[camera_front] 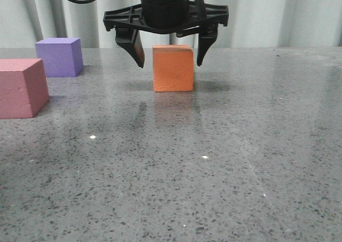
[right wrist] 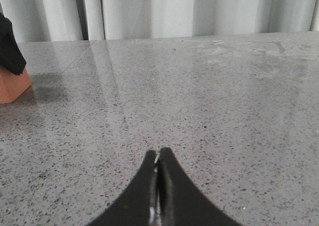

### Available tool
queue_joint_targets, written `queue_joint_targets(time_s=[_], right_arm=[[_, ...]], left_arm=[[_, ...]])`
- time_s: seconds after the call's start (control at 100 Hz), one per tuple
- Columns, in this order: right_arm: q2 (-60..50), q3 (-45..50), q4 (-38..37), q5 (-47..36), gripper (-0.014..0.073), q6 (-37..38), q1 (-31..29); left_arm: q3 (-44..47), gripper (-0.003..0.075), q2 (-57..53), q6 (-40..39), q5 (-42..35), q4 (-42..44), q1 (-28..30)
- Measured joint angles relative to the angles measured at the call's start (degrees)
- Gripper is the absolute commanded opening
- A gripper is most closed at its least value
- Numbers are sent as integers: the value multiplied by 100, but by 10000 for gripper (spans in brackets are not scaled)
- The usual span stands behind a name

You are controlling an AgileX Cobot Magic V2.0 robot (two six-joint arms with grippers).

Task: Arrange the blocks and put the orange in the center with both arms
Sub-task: 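Lower the left gripper over the orange cube and close on it, then lift the orange cube with the left gripper toward the purple cube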

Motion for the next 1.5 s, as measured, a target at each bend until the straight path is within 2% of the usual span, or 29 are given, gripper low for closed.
queue_joint_targets(time_s=[0.11,0.21,0.37,0.42,0.44,0.53,0.73,1.06,1.3,1.5], right_arm=[[0,0,0,0,-67,0,0],[0,0,0,0,-67,0,0],[0,0,0,0,-67,0,0],[0,0,0,0,-67,0,0],[0,0,0,0,-67,0,0],[0,0,0,0,-67,0,0],[0,0,0,0,-67,0,0],[0,0,0,0,-67,0,0],[0,0,0,0,-67,0,0],[0,0,0,0,-67,0,0]], left_arm=[[0,624,0,0,-51,0,0],[0,530,0,0,-74,0,0],[0,225,0,-5,-88,0,0],[-14,161,0,-5,-88,0,0],[-13,101,0,-5,-88,0,0],[-79,-21,0,-5,-32,0,0],[-243,-19,-176,15,422,272,0],[-267,-18,-1169,41,1184,1580,-4],[-267,-18,-1534,140,1594,2058,98],[430,-18,-1880,213,1524,2126,471]])
